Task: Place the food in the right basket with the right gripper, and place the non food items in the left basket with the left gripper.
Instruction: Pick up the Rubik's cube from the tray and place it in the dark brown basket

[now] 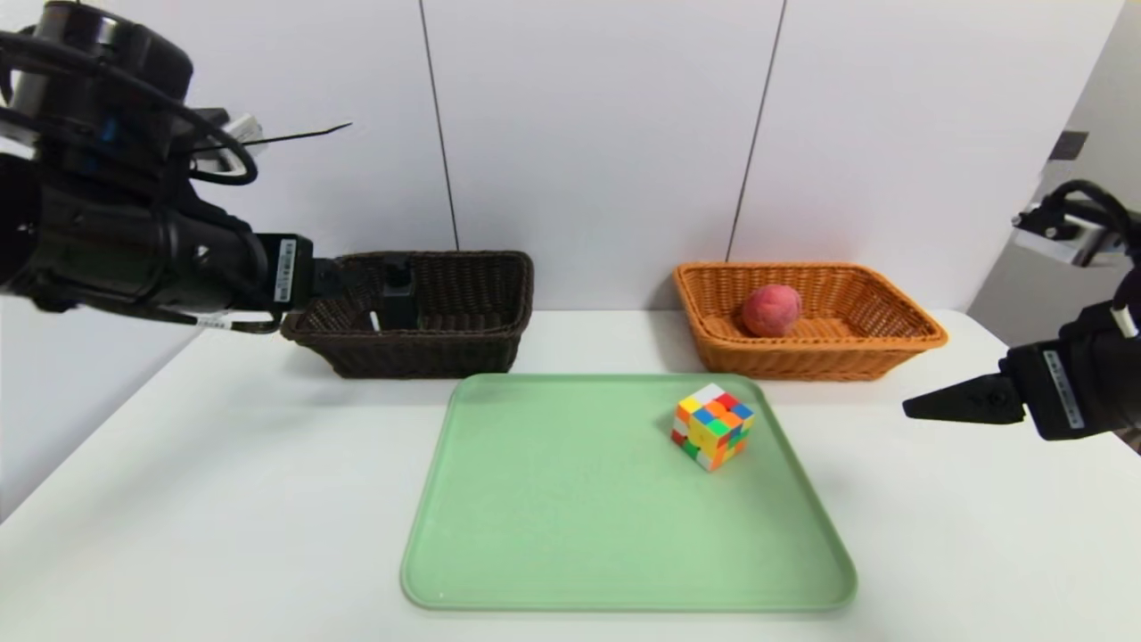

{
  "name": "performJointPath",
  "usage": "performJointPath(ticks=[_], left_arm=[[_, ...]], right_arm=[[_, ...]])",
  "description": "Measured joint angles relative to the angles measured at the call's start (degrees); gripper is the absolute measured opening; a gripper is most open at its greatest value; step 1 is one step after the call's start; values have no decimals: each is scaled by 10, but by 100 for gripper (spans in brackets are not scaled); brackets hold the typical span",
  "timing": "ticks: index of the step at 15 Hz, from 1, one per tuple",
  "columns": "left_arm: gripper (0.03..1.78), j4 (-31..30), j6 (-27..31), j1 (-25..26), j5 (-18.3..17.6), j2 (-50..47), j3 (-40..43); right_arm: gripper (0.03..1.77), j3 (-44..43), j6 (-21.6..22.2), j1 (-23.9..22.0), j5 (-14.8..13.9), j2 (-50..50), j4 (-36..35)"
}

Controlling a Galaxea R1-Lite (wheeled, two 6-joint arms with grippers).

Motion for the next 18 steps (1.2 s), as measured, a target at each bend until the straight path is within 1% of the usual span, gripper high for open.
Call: performJointPath(ticks=[1,2,3,5,6,8,10,11,14,16,18], left_arm=[[161,-9,-4,-12,2,-26,38],[162,-21,-11,-23,9,-50,75],[163,-31,-19,-29,21,-70,106],[165,-53,-28,-37,52,-102,168],[166,-68,-29,-38,59,-116,200],[167,-124,-28,-40,65,-142,271],[167,-186,-27,-40,75,-163,320],[167,-195,-28,-40,76,-170,333],[168,-196,-29,-41,78,-174,342],[169,-198,-29,-40,80,-168,342],[169,-198,-30,-40,81,-164,342]], right_arm=[[170,48,-1,4,1,-9,-55],[170,98,-3,11,2,-17,-125],[170,139,-3,21,2,-23,-193],[170,201,-1,52,3,-33,-316],[170,224,0,65,4,-36,-357],[170,268,1,90,13,-43,-418],[170,313,2,111,15,-45,-472],[170,338,1,120,15,-46,-502],[170,397,-1,139,18,-44,-588],[170,424,3,143,18,-32,-632],[170,450,6,142,16,-10,-703]])
